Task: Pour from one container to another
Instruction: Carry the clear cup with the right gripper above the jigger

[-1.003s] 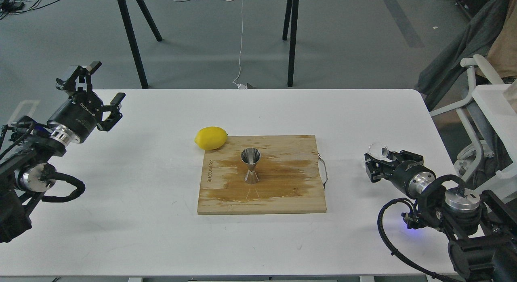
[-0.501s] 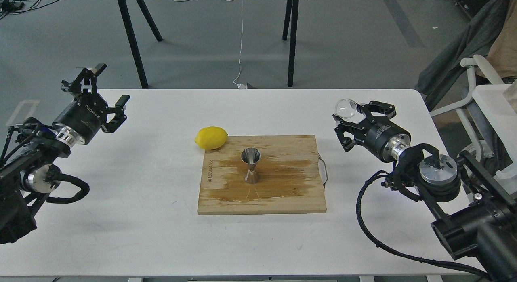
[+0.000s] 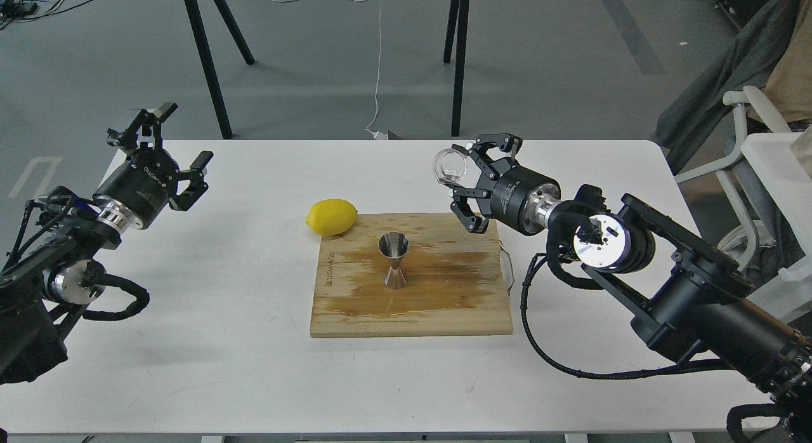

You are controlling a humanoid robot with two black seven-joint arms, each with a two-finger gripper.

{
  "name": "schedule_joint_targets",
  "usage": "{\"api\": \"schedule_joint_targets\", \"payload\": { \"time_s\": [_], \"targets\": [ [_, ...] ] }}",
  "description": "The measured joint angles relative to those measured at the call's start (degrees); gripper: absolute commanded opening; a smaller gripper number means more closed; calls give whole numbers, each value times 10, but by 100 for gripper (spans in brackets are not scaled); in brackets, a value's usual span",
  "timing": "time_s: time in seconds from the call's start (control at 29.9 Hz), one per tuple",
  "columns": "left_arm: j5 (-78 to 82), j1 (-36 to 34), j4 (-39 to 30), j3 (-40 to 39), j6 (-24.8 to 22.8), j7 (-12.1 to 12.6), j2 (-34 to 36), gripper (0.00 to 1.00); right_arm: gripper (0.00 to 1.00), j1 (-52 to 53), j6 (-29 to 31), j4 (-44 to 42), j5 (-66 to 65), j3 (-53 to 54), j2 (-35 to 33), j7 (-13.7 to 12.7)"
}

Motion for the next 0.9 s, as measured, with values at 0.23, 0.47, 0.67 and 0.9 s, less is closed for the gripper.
{"api": "schedule_joint_targets", "payload": {
  "time_s": [0.23,0.47,0.67,0.9],
  "targets": [
    [1,0,9,1,0,0,-9,100,31,32,0,-1,-27,-61,0,-1],
    [1,-1,9,1,0,0,-9,100,31,62,0,-4,-60,-115,1,-1],
    [0,-1,9,1,0,0,-9,100,31,84,0,-4,-71,-148,2,0],
    [0,-1,9,1,0,0,-9,100,31,114,0,-3,-78,-189,3,0]
  ]
}}
